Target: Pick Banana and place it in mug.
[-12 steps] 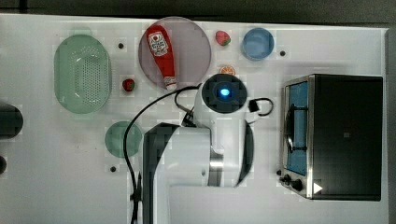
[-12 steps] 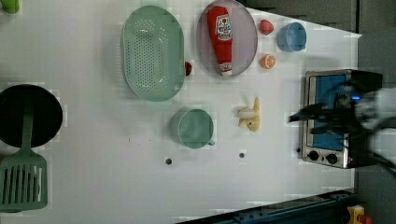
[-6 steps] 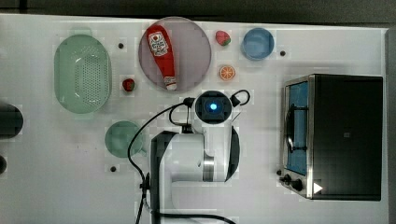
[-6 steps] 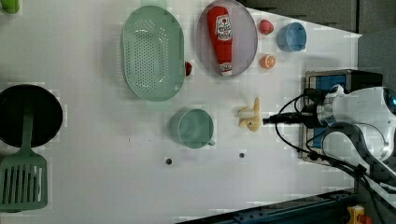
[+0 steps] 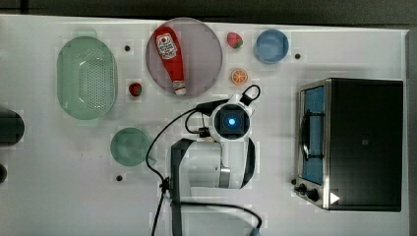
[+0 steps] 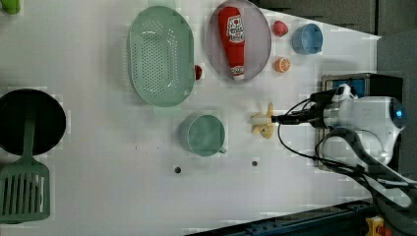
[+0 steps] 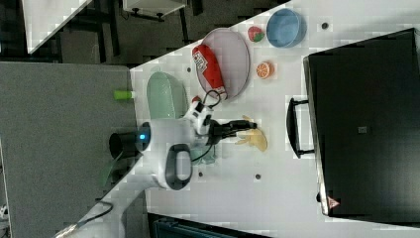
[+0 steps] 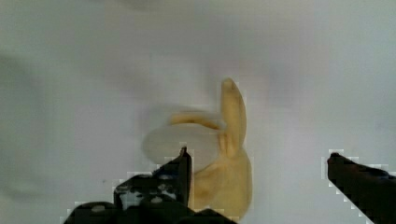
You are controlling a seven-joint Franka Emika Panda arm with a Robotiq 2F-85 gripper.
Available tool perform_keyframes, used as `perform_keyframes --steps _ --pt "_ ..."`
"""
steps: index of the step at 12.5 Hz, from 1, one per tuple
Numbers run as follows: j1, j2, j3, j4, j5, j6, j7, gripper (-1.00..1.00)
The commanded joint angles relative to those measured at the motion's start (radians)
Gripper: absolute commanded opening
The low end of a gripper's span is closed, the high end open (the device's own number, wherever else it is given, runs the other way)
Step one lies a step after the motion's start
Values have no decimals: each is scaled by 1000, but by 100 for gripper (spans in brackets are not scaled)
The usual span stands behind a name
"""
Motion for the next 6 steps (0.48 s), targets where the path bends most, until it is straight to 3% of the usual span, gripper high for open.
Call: perform_keyframes --steps 1,4,5,6 --pt "2 64 3 -34 11 5 -94 100" --pt "2 104 3 -34 11 81 -94 100" --pt "2 107 2 -36 11 82 -94 93" --pt "1 109 -2 -38 11 82 -94 69"
